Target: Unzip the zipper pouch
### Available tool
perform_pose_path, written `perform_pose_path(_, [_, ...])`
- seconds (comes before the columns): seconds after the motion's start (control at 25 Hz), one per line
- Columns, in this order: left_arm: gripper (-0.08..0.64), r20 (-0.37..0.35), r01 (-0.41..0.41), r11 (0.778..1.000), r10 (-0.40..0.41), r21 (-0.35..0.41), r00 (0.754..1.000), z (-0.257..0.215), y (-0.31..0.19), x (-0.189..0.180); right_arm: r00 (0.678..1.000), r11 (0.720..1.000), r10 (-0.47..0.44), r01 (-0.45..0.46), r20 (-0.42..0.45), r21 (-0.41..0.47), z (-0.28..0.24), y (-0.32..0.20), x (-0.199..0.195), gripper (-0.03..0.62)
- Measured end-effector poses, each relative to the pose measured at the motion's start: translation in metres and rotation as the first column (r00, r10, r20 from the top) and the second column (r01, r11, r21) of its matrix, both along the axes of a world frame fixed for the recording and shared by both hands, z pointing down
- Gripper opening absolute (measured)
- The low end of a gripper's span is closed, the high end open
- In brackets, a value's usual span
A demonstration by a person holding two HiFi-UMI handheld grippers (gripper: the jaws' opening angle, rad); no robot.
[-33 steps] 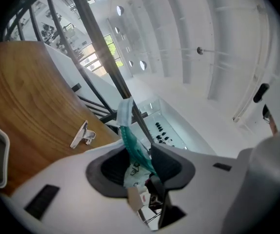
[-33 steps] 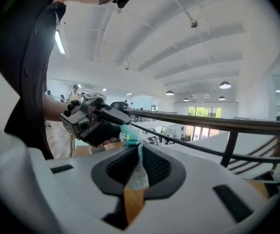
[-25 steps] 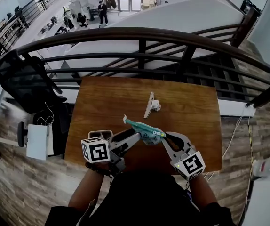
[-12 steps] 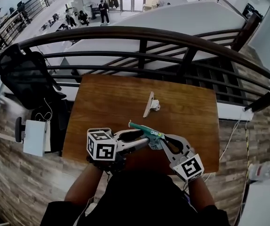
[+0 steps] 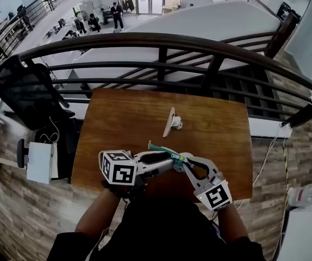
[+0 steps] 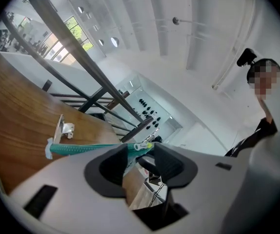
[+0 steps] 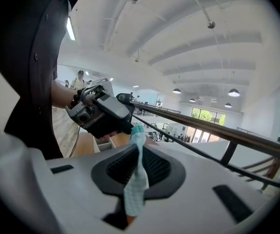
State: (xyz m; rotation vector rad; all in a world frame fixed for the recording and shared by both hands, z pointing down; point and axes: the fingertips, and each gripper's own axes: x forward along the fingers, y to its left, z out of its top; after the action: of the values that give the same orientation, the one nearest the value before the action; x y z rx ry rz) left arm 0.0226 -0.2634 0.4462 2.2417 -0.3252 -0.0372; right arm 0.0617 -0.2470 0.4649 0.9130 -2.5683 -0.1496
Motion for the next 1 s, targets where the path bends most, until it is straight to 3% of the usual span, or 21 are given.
perform_pose_path(0.16, [0.178, 0.001, -0.006, 1.000, 0.006, -0.007, 1.000, 0.000, 0.000, 0.005, 0.996, 0.999, -0.034, 0.037, -0.085, 0.038, 0.000, 0.000, -0.002, 0.028])
perform_pose_path(0.36, [0.166, -0.110, -0.010, 0.998, 0.003, -0.066, 0.994, -0.009, 0.002, 0.001, 0.997, 0.998, -0.029, 0.033, -0.076, 0.046, -0.001, -0.001, -0.005, 0.028])
perform_pose_path(0.68, [0.099, -0.110, -0.006, 0.993, -0.007, -0.115, 0.994, -0.001, 0.001, 0.000, 0.995, 0.998, -0.025, 0.030, -0.092, 0.050, -0.001, -0.005, -0.004, 0.028])
perform_pose_path(1.0, [0.091, -0.217, 0.010, 0.975, -0.060, -0.223, 0.974, 0.001, 0.000, -0.003, 0.997, 0.999, -0.021, 0.025, -0.080, 0.049, 0.001, -0.005, -0.005, 0.028])
